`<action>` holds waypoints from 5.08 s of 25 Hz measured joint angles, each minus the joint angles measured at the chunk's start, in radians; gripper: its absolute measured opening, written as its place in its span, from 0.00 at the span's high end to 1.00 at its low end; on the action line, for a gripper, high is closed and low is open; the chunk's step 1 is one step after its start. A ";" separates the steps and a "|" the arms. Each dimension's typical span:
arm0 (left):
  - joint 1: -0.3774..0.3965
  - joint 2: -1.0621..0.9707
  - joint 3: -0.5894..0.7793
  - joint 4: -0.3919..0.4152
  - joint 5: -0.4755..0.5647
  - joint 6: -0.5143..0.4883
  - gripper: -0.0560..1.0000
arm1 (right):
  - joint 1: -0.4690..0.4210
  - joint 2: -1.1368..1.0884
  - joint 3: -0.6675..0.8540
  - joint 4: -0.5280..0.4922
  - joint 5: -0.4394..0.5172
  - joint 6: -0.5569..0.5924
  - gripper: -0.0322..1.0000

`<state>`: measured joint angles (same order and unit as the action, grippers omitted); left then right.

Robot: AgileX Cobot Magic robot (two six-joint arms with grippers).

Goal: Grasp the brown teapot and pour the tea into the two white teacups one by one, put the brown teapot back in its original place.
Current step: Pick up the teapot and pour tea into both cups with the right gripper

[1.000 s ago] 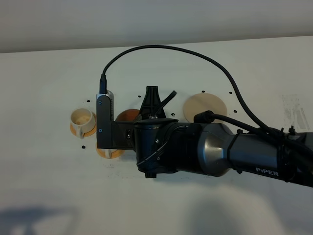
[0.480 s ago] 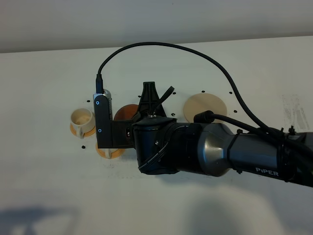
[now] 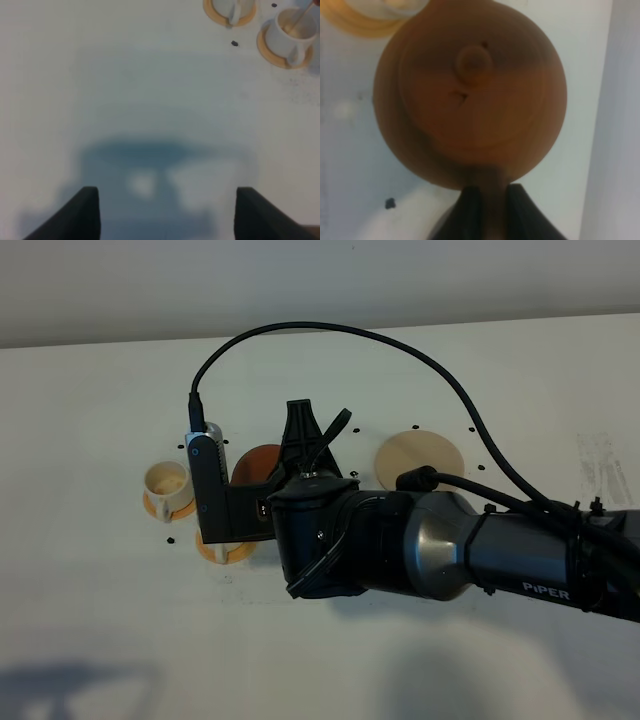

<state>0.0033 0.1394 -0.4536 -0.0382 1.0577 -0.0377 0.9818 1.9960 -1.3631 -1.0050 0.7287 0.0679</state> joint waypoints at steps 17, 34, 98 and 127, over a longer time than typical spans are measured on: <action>0.000 0.000 0.000 0.000 0.000 0.000 0.41 | 0.000 0.000 0.000 -0.020 0.009 -0.049 0.86; 0.000 0.000 0.000 0.000 0.000 0.000 0.41 | 0.000 0.000 0.000 -0.065 0.019 -0.087 0.86; 0.000 0.000 0.000 0.000 0.000 0.000 0.41 | 0.000 0.010 0.000 -0.011 0.009 -0.109 0.86; 0.000 0.000 0.000 0.000 0.000 0.000 0.41 | -0.164 -0.033 -0.124 0.644 0.045 0.034 0.86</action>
<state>0.0033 0.1394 -0.4536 -0.0382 1.0577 -0.0377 0.8176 1.9632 -1.4873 -0.3608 0.7733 0.1016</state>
